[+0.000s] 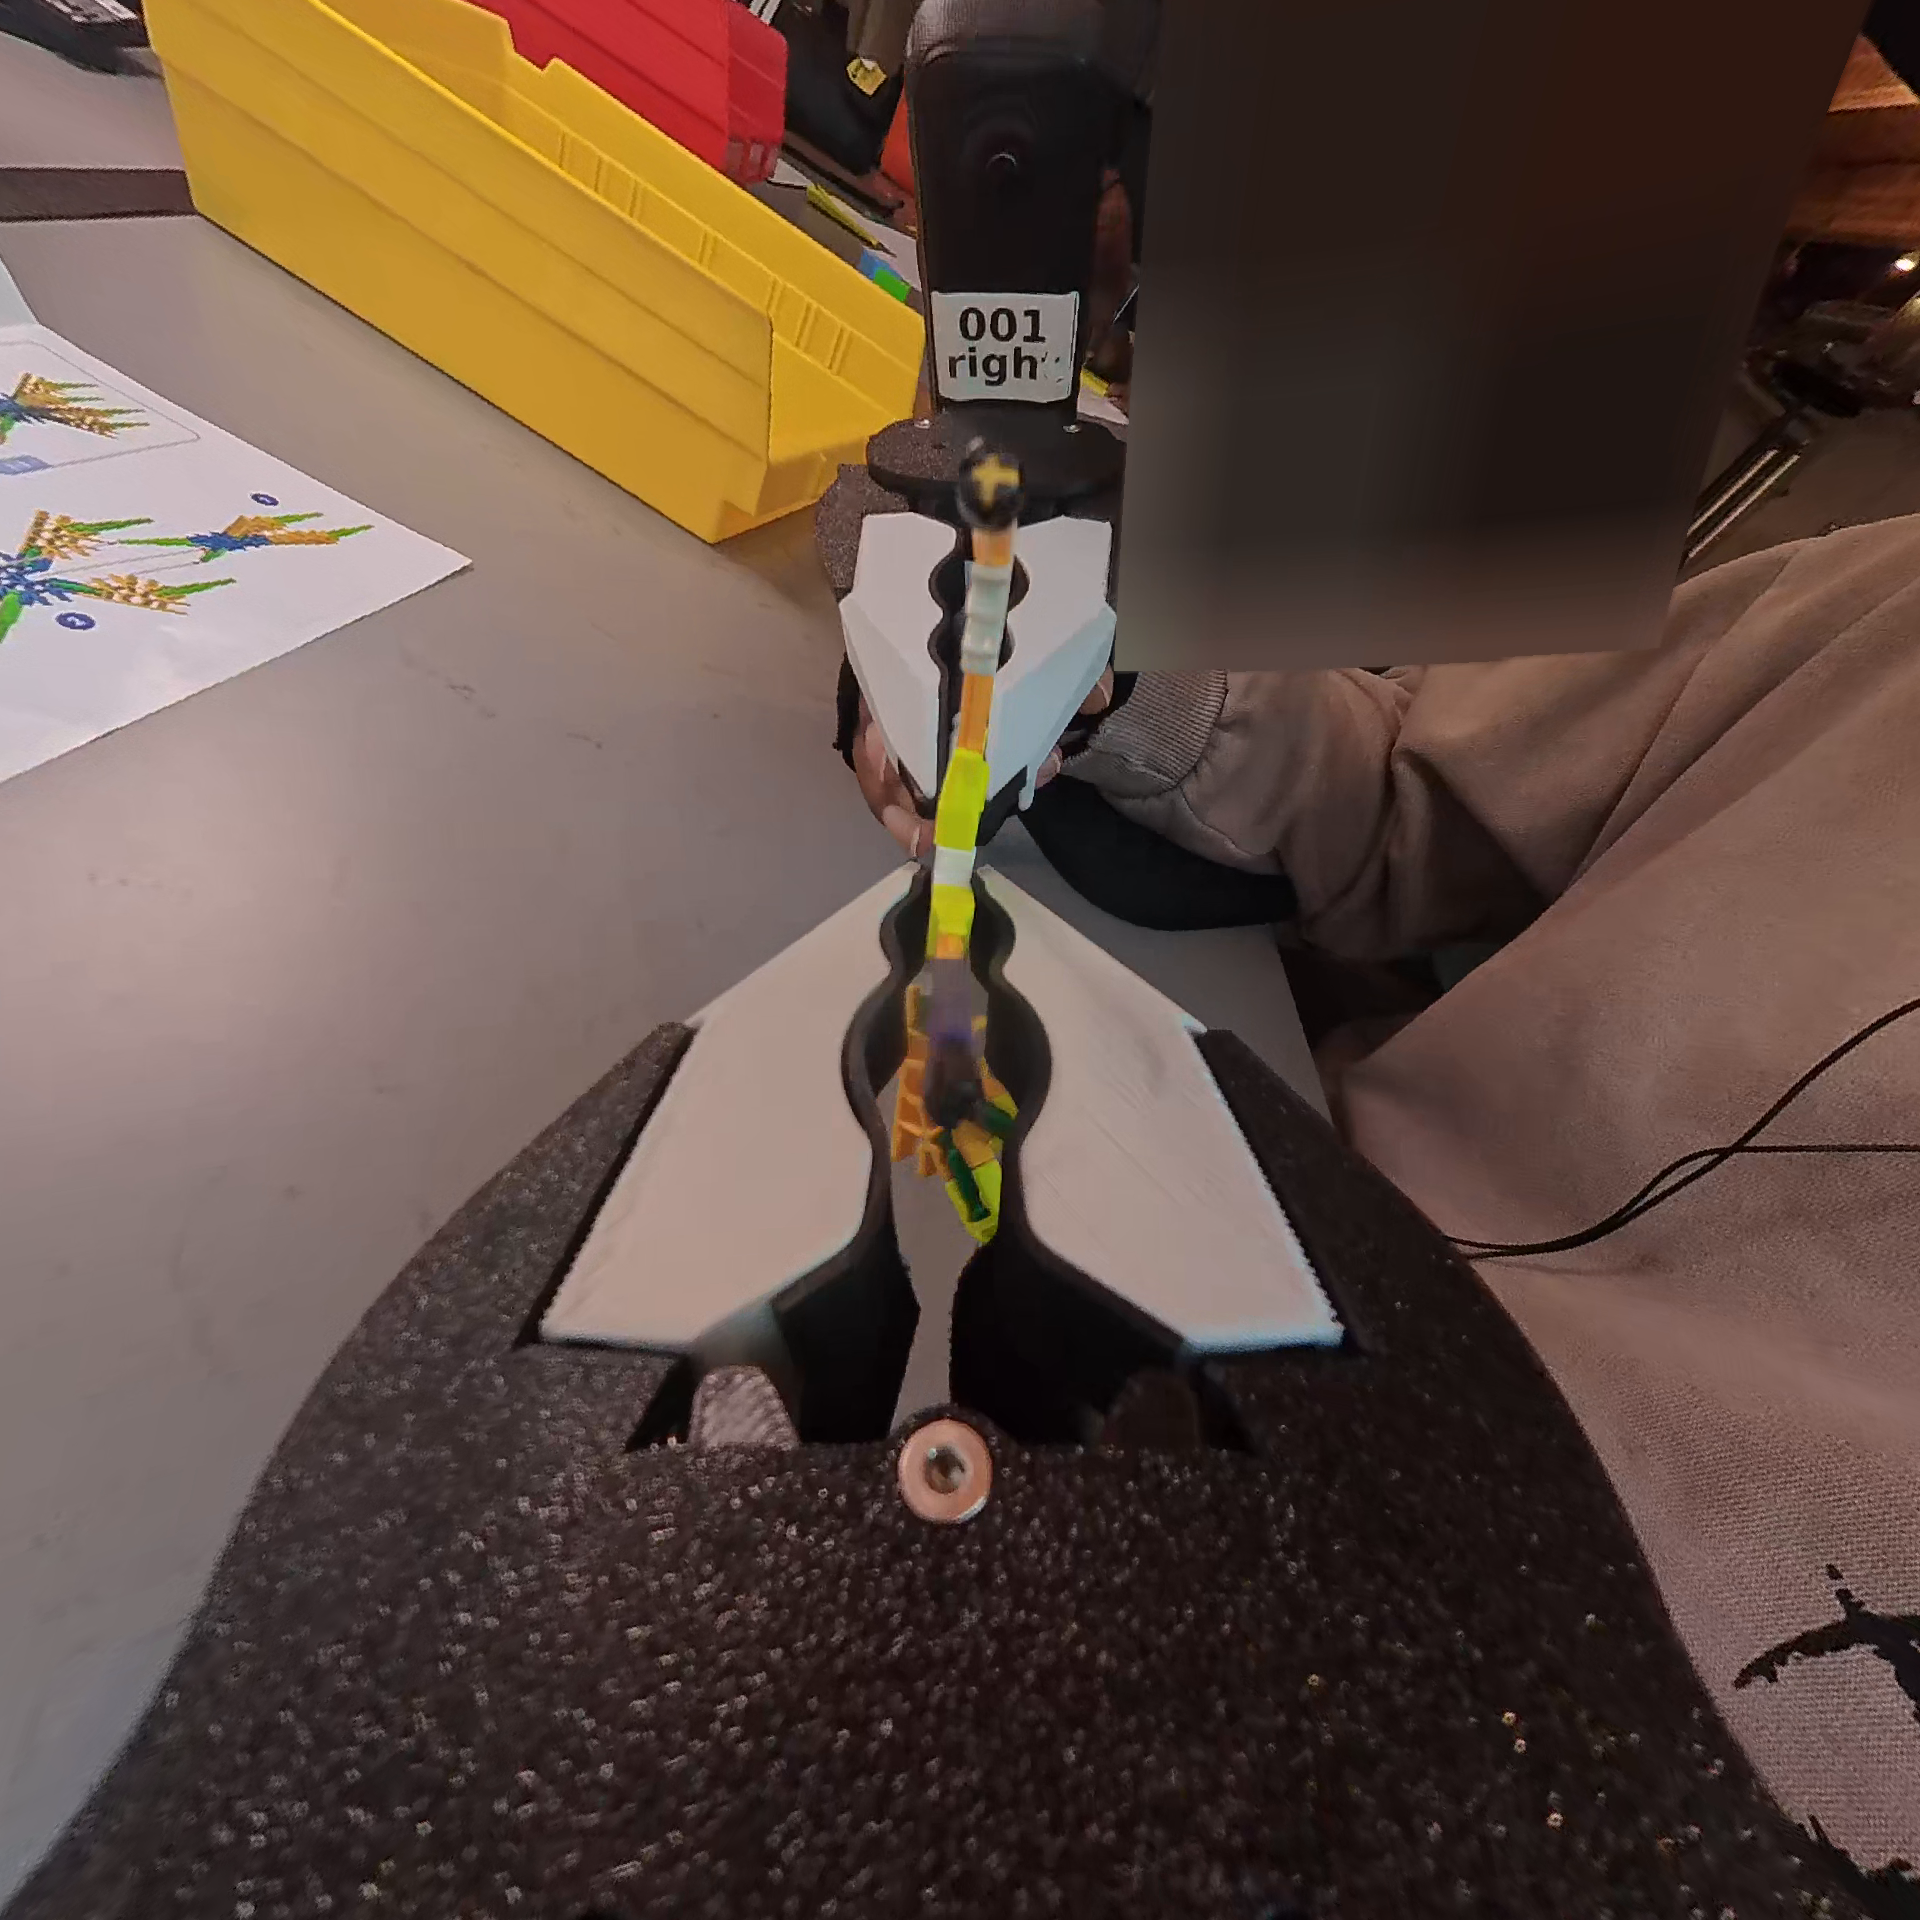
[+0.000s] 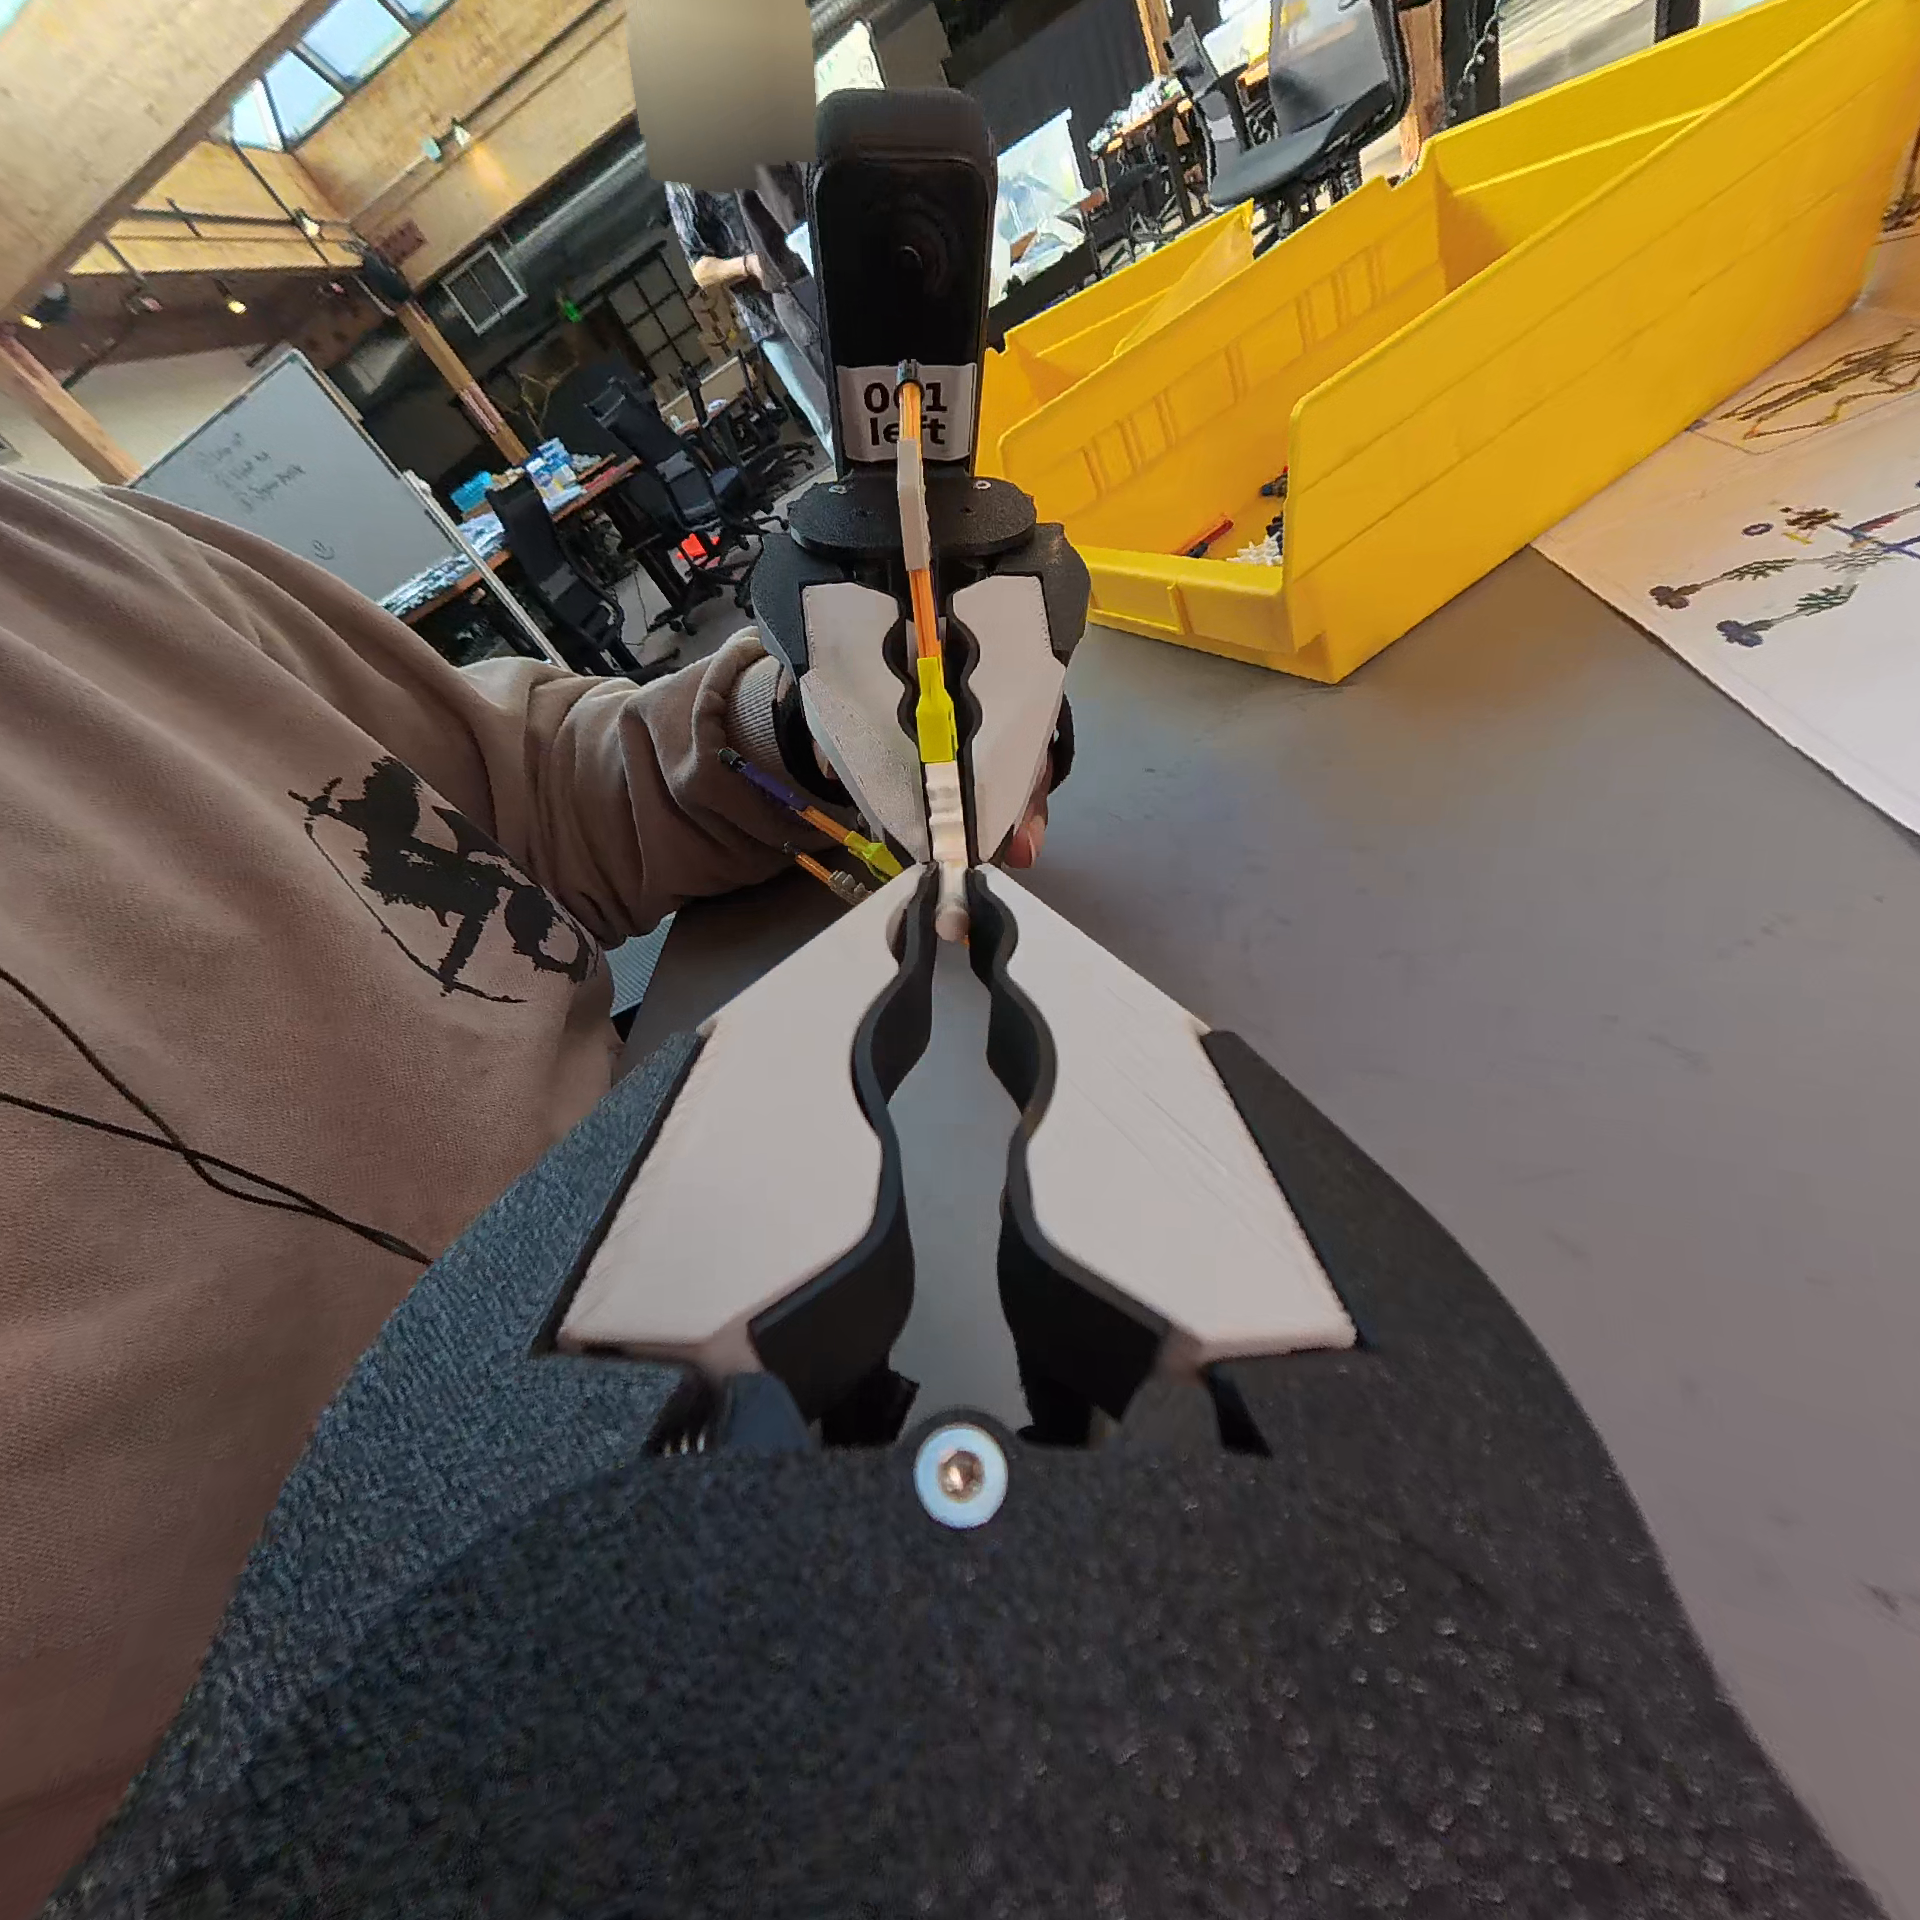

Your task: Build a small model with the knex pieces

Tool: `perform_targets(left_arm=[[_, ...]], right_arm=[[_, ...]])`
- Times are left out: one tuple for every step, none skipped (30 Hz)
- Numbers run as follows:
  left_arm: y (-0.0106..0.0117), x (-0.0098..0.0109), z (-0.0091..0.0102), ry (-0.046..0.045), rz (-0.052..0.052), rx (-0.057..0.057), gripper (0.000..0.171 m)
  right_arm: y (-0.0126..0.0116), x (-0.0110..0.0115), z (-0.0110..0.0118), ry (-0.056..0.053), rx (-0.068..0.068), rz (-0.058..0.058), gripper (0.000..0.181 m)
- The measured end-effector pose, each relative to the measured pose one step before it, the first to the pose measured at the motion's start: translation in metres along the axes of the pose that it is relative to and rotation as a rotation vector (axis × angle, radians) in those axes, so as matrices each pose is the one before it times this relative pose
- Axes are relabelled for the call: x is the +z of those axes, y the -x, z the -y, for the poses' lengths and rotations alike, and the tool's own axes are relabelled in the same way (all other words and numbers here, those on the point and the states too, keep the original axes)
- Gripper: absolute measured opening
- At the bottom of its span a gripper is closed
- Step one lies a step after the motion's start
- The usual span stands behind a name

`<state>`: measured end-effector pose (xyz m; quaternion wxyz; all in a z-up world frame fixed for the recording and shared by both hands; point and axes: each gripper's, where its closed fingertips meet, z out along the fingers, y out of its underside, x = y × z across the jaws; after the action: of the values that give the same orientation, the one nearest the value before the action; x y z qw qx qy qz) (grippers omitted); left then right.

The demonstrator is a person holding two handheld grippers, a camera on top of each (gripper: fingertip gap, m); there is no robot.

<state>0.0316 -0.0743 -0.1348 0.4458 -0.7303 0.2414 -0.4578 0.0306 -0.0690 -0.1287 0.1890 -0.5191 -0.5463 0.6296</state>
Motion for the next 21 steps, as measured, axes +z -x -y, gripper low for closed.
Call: perform_targets(left_arm=[[0.00057,-0.00019,0.00114,-0.00624,0.0086,0.0054,0.006],[0.00120,-0.00016,0.00160,-0.00743,0.0136,0.0026,0.006],[0.00261,0.00001,0.00111,-0.00477,0.0215,-0.0003,0.005],[0.00442,-0.00003,0.00066,-0.00517,0.0310,-0.0023,0.006],[0.00563,0.00018,0.00022,-0.00696,0.0331,-0.0088,0.006],[0.00582,0.00020,0.00021,-0.00991,0.0316,-0.0120,0.006],[0.00532,0.00028,0.00038,-0.01085,0.0307,-0.0120,0.006],[0.00450,0.00069,0.00050,-0.00935,0.0279,-0.0072,0.006],[0.00399,0.00063,0.00081,-0.00851,0.0275,-0.0029,0.007],[0.00378,0.00064,0.00102,-0.00717,0.0298,0.0022,0.007],[0.00350,0.00060,0.00083,-0.00561,0.0317,0.0079,0.007],[0.00331,0.00068,0.00062,-0.00374,0.0321,0.0090,0.007],[0.00285,0.00106,-0.00011,0.00060,0.0302,0.0099,0.007],[0.00243,0.00230,-0.00147,0.00646,0.0346,0.0126,0.005],[0.00252,0.00268,-0.00140,0.00371,0.0401,0.0092,0.004],[0.00259,0.00129,0.00085,-0.00455,0.0241,-0.0074,0.005],[0.00172,0.00033,0.00228,-0.00574,0.0025,-0.0305,0.004],[0.00123,0.00041,0.00190,-0.00634,-0.0037,-0.0349,0.004],[0.00154,0.00126,0.00060,-0.00377,0.0036,-0.0263,0.004],[0.00187,0.00172,-0.00067,0.00154,0.0085,-0.0167,0.005],[0.00179,0.00151,-0.00165,0.00507,0.0029,-0.0175,0.005]], right_arm=[[-0.00052,-0.00003,0.00092,-0.0071,0.0050,-0.0029,0.004],[-0.00112,-0.00012,0.00120,-0.0066,0.0045,-0.0083,0.004],[-0.00261,0.00005,0.00061,-0.0012,-0.0077,-0.0231,0.004],[-0.00444,0.00059,-0.00001,0.0040,-0.0272,-0.0431,0.004],[-0.00541,0.00101,-0.00047,0.0065,-0.0390,-0.0548,0.004],[-0.00526,0.00158,-0.00041,0.0058,-0.0437,-0.0584,0.004],[-0.00476,0.00145,-0.00039,0.0051,-0.0477,-0.0579,0.005],[-0.00436,0.00124,-0.00004,0.0057,-0.0514,-0.0588,0.006],[-0.00380,0.00133,0.00004,0.0062,-0.0505,-0.0583,0.006],[-0.00323,0.00129,0.00018,0.0070,-0.0554,-0.0589,0.006],[-0.00285,0.00121,0.00025,0.0064,-0.0566,-0.0590,0.006],[-0.00215,0.00136,0.00008,0.0070,-0.0559,-0.0559,0.006],[-0.00130,0.00163,0.00000,0.0083,-0.0518,-0.0496,0.004],[-0.00192,0.00273,-0.00067,0.0184,-0.0615,-0.0634,0.003],[-0.00224,0.00216,-0.00118,0.0244,-0.1012,-0.0675,0.003],[-0.00168,0.00180,-0.00071,0.0200,-0.0607,-0.0482,0.003],[-0.00201,0.00139,0.00170,0.0033,-0.0229,-0.0314,0.003],[-0.00166,0.00135,0.00078,0.0113,-0.0317,-0.0239,0.003],[-0.00108,0.00181,-0.00077,0.0189,-0.0474,-0.0323,0.003],[-0.00024,0.00187,-0.00175,0.0198,-0.0685,-0.0386,0.003],[0.00097,0.00159,-0.00220,0.0184,-0.0676,-0.0282,0.003]])
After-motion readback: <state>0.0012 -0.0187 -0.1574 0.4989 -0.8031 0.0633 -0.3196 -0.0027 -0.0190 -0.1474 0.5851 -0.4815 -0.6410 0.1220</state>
